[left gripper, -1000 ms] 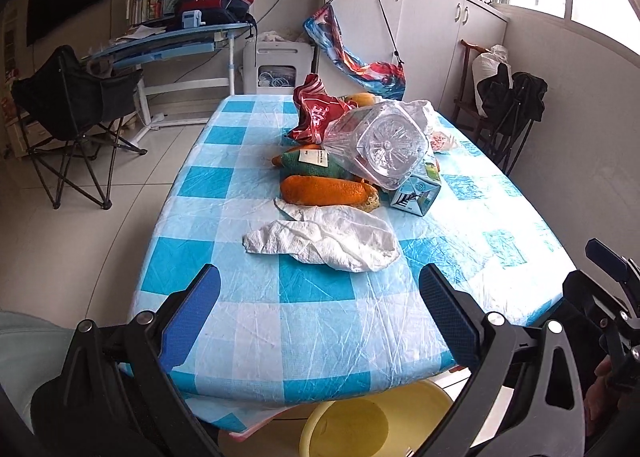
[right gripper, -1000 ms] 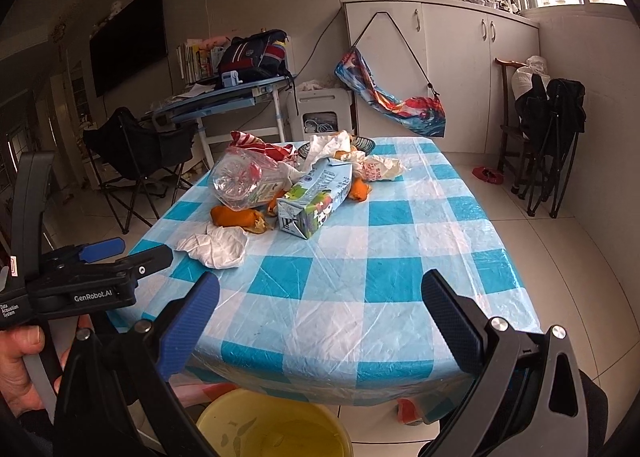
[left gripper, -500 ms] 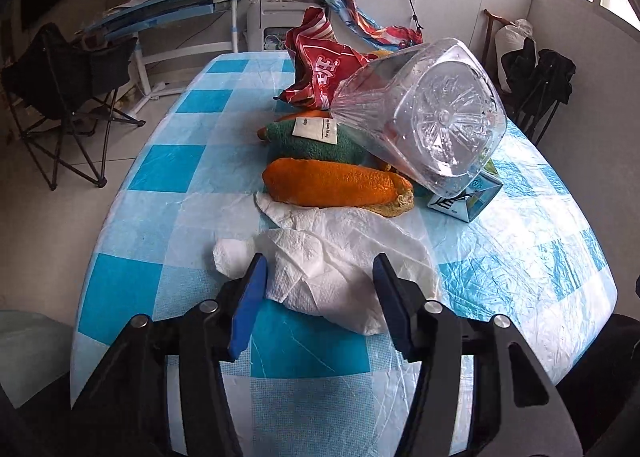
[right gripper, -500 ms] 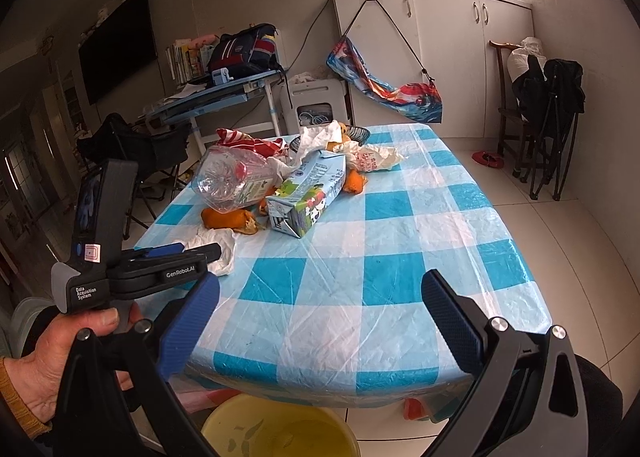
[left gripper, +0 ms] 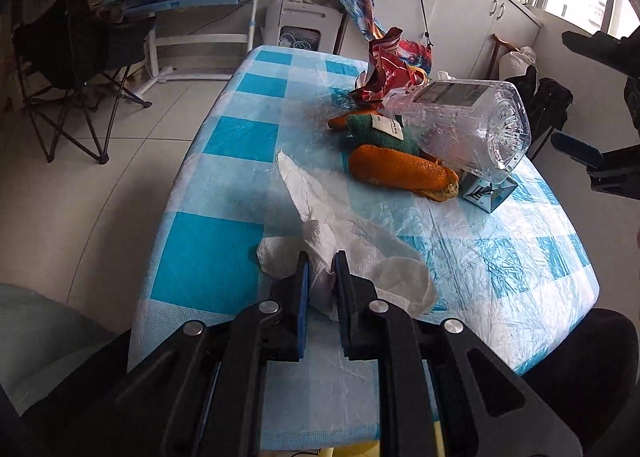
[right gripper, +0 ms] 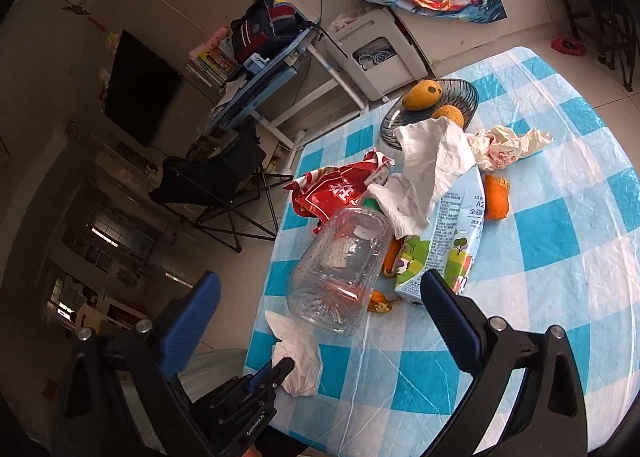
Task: Collect trash
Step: 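Grasp the white tissue with the left tool while the right tool grasps the clear plastic bottle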
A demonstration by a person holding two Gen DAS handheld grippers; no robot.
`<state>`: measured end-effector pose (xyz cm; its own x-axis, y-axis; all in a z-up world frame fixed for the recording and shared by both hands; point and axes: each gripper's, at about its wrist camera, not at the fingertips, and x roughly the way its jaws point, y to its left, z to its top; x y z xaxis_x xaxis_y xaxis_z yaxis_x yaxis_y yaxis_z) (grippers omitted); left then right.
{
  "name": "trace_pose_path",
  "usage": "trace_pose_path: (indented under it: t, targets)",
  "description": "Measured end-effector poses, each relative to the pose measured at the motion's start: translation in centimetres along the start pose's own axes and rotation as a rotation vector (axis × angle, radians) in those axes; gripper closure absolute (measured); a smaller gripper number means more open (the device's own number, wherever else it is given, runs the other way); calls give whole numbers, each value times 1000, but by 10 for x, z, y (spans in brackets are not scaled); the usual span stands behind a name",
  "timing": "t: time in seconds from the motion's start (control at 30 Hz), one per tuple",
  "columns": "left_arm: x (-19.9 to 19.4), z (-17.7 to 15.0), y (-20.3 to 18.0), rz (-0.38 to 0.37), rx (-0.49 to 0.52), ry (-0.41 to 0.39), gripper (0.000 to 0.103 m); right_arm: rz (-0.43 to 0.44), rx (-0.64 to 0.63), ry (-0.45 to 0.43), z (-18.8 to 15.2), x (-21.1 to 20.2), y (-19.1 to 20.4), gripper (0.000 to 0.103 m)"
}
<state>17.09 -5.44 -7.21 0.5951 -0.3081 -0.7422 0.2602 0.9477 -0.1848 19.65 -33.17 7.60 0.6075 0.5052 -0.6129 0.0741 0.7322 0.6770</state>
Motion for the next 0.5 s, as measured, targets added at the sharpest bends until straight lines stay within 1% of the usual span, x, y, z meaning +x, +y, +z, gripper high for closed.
trace_pose_path:
  t: [0.07, 0.17, 0.27, 0.3, 0.37, 0.4, 0.47, 0.5]
  targets:
    - [-1, 0, 0, -7, 3, -8, 90, -16, 26, 87, 11, 20, 1, 7]
    - [-2, -1, 1, -18, -6, -13, 90, -53, 47, 182, 17, 45, 2, 8]
    - [-4, -1, 3, -22, -18, -18, 90, -95, 54, 257, 16, 67, 2, 13]
    - [-4, -1, 4, -23, -22, -18, 90, -99, 54, 274, 15, 73, 3, 18]
    - [-4, -1, 6, -24, -29, -18, 90, -112, 55, 297, 15, 83, 3, 24]
    - [-4, -2, 6, -23, -30, -18, 90, -113, 64, 302, 13, 86, 2, 32]
    - [-5, -2, 6, -21, -30, -19, 90, -96, 90, 306, 11, 90, -3, 38]
    - [-5, -3, 5, -20, -29, -20, 90, -82, 95, 295, 10, 89, -5, 42]
